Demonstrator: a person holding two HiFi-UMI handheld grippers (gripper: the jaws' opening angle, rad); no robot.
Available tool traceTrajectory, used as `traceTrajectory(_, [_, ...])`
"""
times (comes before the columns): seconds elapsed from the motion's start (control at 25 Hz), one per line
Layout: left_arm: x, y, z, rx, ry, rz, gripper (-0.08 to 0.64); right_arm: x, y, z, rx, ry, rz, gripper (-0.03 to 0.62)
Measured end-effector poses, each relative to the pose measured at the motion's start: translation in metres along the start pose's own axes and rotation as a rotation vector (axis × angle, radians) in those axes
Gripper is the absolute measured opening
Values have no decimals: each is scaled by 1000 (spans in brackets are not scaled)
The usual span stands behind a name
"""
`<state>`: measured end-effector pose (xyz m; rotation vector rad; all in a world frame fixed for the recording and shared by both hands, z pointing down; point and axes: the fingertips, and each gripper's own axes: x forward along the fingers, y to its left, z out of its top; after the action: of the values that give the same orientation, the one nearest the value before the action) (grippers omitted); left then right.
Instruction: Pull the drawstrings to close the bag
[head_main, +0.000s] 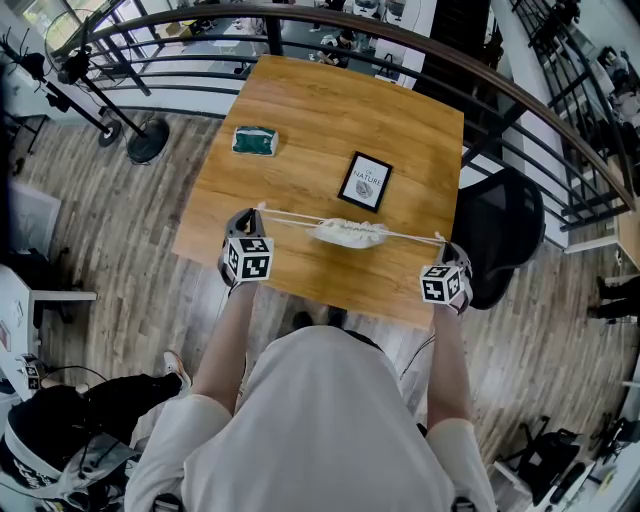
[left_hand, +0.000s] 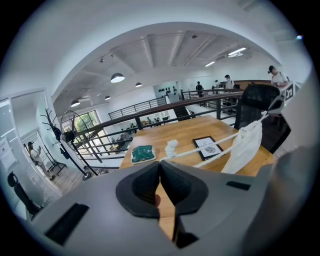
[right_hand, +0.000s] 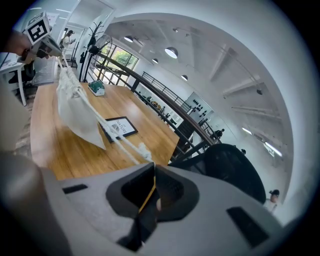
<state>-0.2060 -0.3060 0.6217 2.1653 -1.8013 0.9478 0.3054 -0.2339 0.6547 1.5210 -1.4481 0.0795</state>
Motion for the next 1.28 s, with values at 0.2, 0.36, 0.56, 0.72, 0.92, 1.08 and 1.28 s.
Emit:
traceTrajectory(0.2, [1,1,3,-7,-10,5,0,1,-1,1,-11,-18,3,9])
traceTrajectory(0.36, [-1,5,10,4,-29,7,0,-3,-5,8,-4,-30,-12,11])
traceTrajectory(0.56, [-2,10,12,-15,-42,0,0,-11,-8,16,11,-45,-24,11])
traceTrajectory(0.72, [-5,18,18,-44,-71,-14,0,-21,-5,29,22,-73,-19,11])
traceTrajectory(0.92, [-4,17,33,-34,-107,-42,0,-34,-11,36,81,-89,-22,11])
traceTrajectory(1.08, [-4,17,36,-66,-116,-73,0,-43,-18,40,149,-110,-23,11])
traceTrajectory(1.28, [-7,19,36,-107,-132,-98,0,-57,-21,49,230,-160,-28,11])
